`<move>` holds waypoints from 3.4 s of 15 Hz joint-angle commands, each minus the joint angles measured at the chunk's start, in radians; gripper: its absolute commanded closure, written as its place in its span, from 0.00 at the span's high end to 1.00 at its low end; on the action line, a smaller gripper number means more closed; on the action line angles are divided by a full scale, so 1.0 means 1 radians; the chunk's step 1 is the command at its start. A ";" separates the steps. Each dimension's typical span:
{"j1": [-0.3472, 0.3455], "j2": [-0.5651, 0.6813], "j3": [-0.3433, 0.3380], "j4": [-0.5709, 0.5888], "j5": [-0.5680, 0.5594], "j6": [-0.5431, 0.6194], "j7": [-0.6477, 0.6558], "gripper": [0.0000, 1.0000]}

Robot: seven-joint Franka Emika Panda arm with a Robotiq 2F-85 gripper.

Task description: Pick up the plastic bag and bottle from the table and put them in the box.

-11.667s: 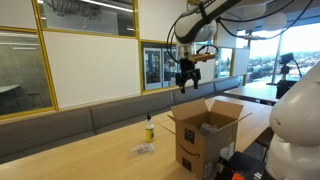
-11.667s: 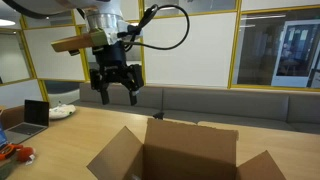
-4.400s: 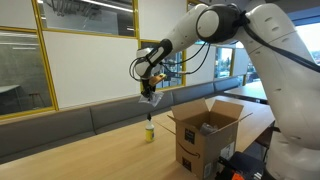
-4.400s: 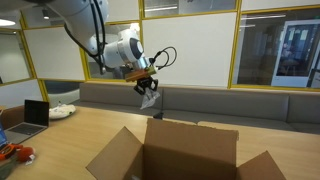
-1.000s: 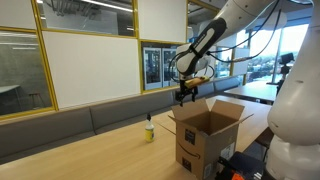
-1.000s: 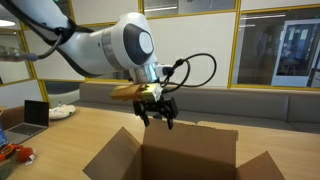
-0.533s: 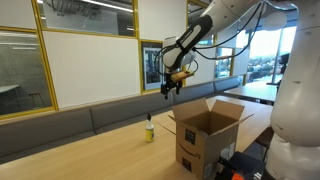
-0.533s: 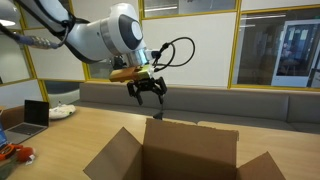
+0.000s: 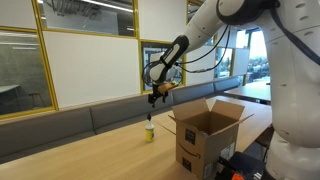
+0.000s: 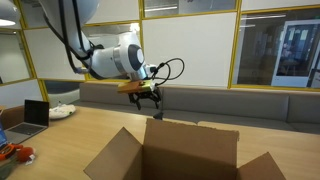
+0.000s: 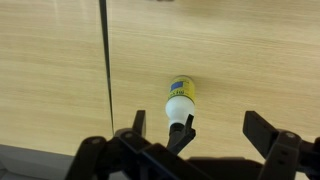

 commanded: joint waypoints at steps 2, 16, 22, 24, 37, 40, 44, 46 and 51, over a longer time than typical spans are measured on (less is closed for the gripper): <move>-0.004 0.205 0.001 0.223 0.095 0.003 -0.064 1.00; -0.040 0.710 0.016 0.837 0.228 -0.195 -0.156 1.00; -0.057 0.812 0.015 1.012 0.232 -0.286 -0.153 1.00; -0.064 0.831 0.016 1.055 0.241 -0.322 -0.146 1.00; -0.083 0.917 0.026 1.214 0.292 -0.479 -0.137 0.51; -0.082 0.932 0.028 1.237 0.297 -0.491 -0.137 0.28; -0.079 0.935 0.026 1.262 0.292 -0.525 -0.142 0.19; -0.076 0.919 0.023 1.264 0.286 -0.546 -0.144 0.19; -0.059 0.823 0.010 1.225 0.266 -0.586 -0.132 0.19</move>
